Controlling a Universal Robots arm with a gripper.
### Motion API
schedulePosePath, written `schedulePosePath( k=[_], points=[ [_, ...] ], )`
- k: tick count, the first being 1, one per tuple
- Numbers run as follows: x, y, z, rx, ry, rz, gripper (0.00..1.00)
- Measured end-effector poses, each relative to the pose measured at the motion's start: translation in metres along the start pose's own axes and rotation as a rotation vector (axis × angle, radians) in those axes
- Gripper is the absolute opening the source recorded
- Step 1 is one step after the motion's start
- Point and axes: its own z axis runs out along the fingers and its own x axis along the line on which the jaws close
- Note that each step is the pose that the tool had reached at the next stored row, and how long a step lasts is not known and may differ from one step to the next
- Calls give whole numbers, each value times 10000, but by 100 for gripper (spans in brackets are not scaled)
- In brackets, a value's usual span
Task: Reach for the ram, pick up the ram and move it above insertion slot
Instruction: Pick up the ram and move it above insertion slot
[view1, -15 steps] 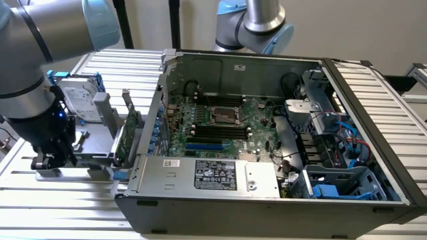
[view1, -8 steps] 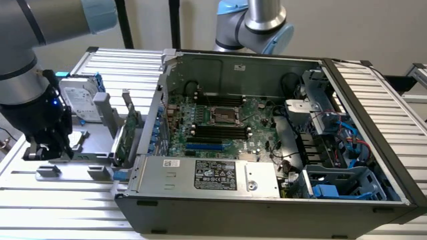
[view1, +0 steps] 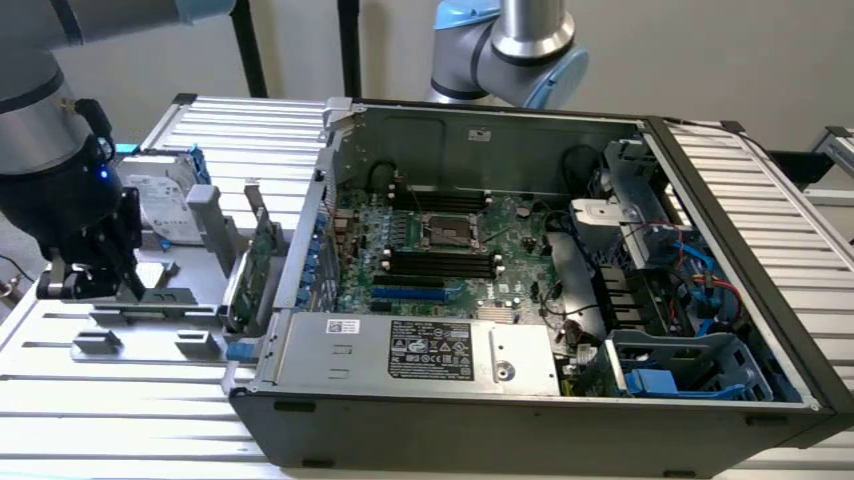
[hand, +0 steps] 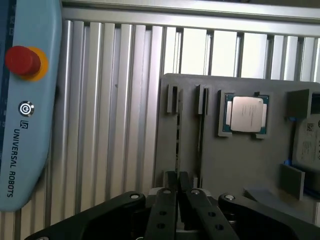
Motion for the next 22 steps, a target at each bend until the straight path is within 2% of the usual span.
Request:
schedulePosePath(
  k=[5, 10, 17, 22],
  points=[
    [4, -98, -209, 2, -28, -1, 13],
    [13, -256, -414, 6, -68, -3, 13],
    [28, -533, -673, 10, -177, -13, 13],
    [40, -749, -846, 17, -287, -26, 13]
  ],
)
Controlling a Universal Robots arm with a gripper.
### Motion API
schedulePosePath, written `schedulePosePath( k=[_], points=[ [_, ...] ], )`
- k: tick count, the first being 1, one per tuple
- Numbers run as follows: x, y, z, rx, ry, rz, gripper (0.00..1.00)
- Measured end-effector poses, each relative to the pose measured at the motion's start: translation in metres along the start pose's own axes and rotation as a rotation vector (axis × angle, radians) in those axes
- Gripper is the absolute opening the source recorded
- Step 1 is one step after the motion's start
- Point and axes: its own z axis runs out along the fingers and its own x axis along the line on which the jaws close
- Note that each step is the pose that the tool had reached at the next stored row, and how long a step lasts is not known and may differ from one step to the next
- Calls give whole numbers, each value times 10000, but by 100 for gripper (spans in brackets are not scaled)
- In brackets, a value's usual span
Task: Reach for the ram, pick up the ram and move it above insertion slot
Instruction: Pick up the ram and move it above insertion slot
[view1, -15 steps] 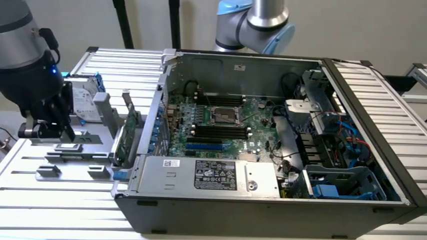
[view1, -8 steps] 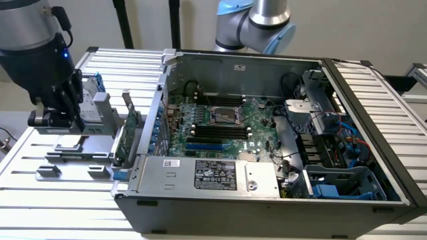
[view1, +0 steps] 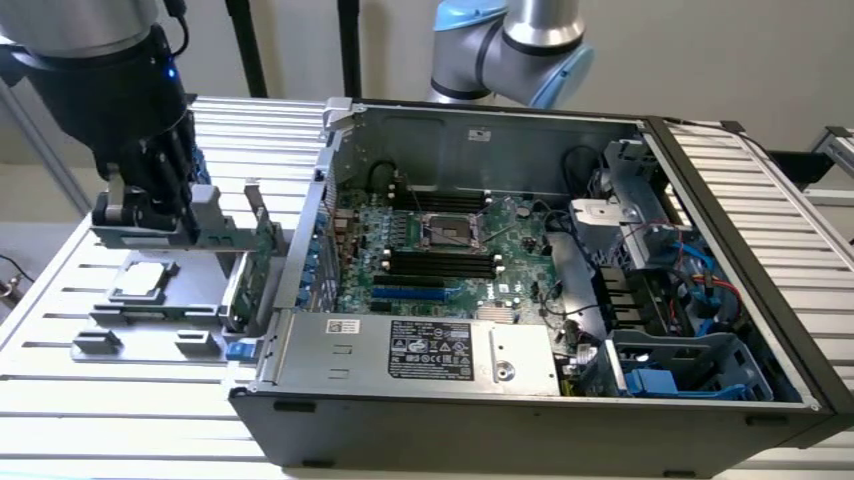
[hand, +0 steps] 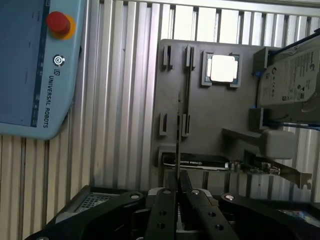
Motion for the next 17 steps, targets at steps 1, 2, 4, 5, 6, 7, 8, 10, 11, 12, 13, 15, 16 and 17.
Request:
schedulePosePath(
  k=[1, 2, 4, 5, 6, 7, 8, 10, 11, 12, 13, 15, 16, 17],
  points=[
    [1, -43, -32, 1, -25, -3, 13],
    [3, -87, -64, 2, -52, -7, 13],
    [6, -175, -127, 5, -109, -14, 13],
    [8, -219, -158, 7, -138, -19, 13],
    [10, -263, -188, 9, -169, -24, 13],
    [11, -309, -218, 11, -202, -29, 13],
    [13, -352, -244, 13, -239, -34, 13],
    [17, -439, -285, 20, -336, -46, 13],
    [19, -483, -298, 23, -396, -50, 13],
    [22, -527, -308, 26, -450, -53, 13],
    [24, -575, -315, 28, -499, -57, 13],
    [29, -663, -322, 33, -575, -62, 13],
    [32, -706, -325, 34, -607, -65, 13],
    [34, -748, -328, 36, -634, -67, 13]
  ],
)
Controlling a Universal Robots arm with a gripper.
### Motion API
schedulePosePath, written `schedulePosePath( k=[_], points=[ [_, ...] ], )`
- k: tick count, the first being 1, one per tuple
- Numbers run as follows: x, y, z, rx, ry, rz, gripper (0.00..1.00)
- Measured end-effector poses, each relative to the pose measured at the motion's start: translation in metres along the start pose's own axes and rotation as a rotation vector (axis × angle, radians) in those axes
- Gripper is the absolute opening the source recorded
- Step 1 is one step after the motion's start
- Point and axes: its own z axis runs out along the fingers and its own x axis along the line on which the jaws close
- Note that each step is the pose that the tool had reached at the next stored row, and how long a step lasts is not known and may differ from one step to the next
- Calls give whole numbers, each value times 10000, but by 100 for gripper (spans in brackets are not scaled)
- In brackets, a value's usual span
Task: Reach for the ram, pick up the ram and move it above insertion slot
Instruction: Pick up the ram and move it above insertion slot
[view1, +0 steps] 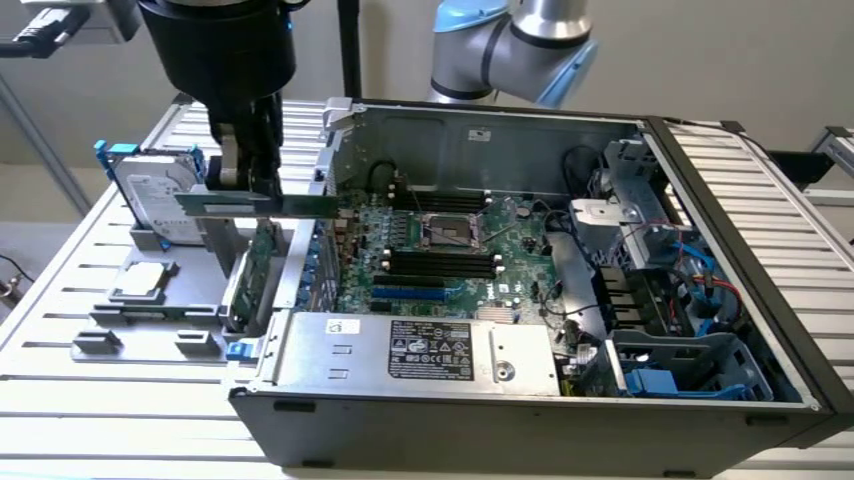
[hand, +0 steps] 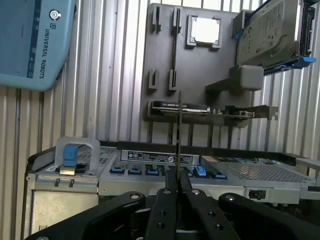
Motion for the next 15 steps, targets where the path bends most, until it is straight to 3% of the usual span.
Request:
schedulePosePath(
  k=[5, 15],
  points=[
    [14, -221, -10, 5, -80, -6, 13],
    [-40, -670, -19, 6, -88, -6, 13]
  ],
)
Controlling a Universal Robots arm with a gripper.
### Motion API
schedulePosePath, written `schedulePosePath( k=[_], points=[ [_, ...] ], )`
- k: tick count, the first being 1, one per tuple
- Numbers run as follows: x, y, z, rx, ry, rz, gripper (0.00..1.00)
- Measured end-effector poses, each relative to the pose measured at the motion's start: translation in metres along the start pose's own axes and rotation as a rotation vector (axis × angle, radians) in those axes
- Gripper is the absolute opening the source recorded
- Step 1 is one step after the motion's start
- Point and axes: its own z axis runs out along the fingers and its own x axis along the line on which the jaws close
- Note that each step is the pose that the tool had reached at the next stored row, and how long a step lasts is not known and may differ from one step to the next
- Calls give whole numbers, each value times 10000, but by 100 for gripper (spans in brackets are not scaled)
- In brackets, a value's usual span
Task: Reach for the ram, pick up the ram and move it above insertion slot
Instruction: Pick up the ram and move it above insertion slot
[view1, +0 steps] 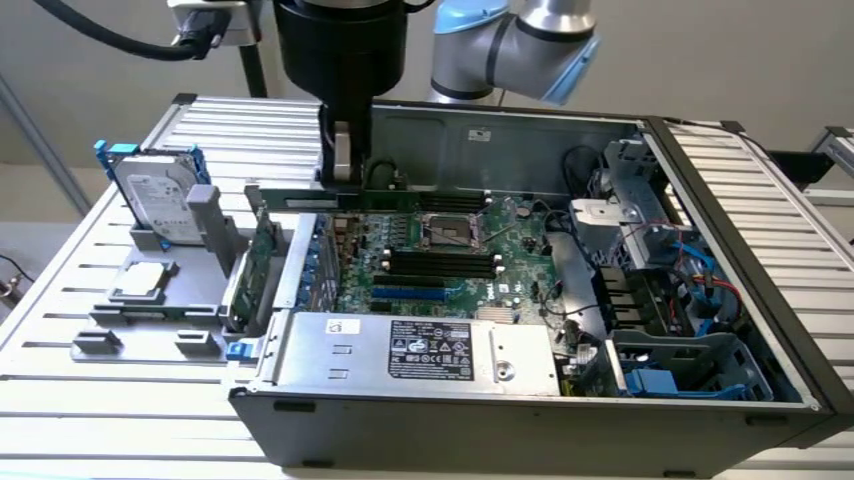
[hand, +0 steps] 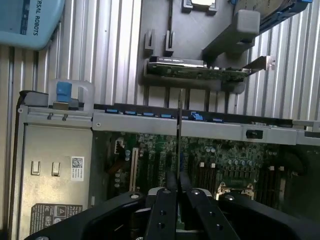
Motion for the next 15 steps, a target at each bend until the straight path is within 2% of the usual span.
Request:
schedulePosePath(
  k=[15],
  points=[
    [-464, -446, 104, -1, 21, 0, 13]
  ],
)
